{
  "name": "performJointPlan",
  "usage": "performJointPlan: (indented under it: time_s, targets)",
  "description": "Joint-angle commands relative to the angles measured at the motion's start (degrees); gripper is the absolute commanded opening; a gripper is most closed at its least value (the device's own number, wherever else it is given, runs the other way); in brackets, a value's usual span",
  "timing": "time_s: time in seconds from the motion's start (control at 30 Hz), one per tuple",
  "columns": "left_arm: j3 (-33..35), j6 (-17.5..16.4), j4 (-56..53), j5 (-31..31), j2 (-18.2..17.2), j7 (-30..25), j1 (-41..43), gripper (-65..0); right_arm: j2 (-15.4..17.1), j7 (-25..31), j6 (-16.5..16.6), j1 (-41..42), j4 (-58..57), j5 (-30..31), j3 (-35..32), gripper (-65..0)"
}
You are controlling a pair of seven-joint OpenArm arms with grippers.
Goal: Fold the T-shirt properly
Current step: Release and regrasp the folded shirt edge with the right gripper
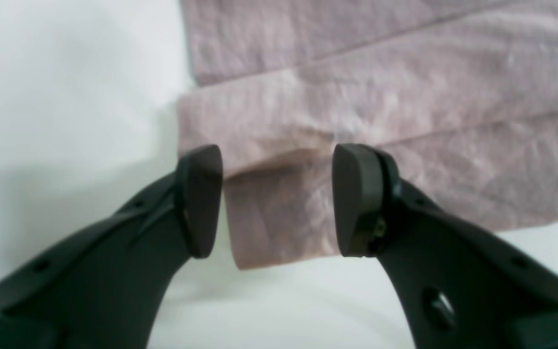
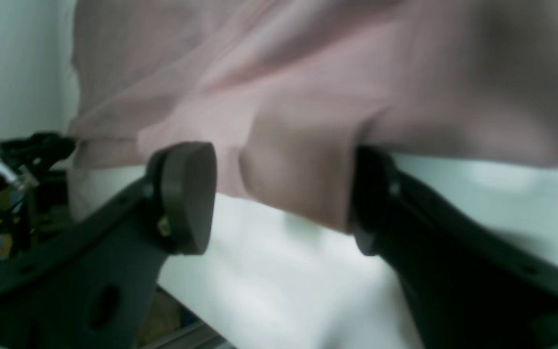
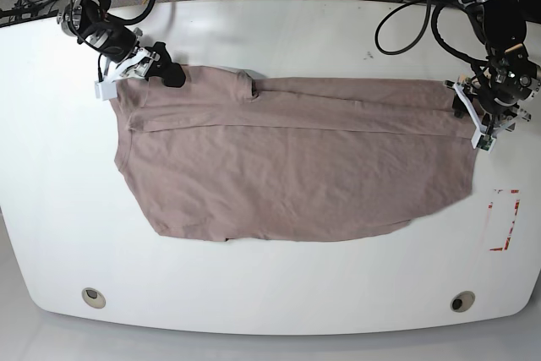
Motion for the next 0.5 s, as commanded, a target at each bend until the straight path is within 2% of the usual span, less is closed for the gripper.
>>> performJointPlan:
  time_s: [0.0, 0.07, 0.2, 0.27, 0.3, 0.47]
  targets:
    - [-0.3, 0.1, 1.1, -0.3, -0.9, -0.9, -0.8, -31.2, 0.1, -0.7, -0.1, -0.1, 0.6, -0.9, 0.1, -28.2]
    - [-0.3, 0.1, 1.1, -0.3, -0.9, -0.9, -0.8, -31.2, -0.6, -0.7, -0.1, -0.1, 0.6, -0.9, 0.3, -34.2]
    - [-0.4, 0.1, 1.1, -0.2, -0.9, -0.9, -0.8, -31.2, -0.7, -0.7, -0.1, 0.1, 0.6, -0.9, 0.3, -55.2]
    - [-0.3, 0.1, 1.1, -0.2, -0.9, -0.9, -0.8, -31.2, -0.7, -0.7, 0.3, 0.0, 0.7, -0.9, 0.3, -62.6]
    - [-0.3, 0.1, 1.1, -0.1, -0.9, -0.9, -0.7, -31.2, -0.7, -0.8, 0.3, -0.3, 1.9, -0.9, 0.3, -65.0]
    - [-0.3, 0.1, 1.0, 0.0, -1.0, -1.0, -0.7, -31.2, -0.7, -1.0, 0.3, -3.0, 10.5, -0.8, 0.3, -65.0]
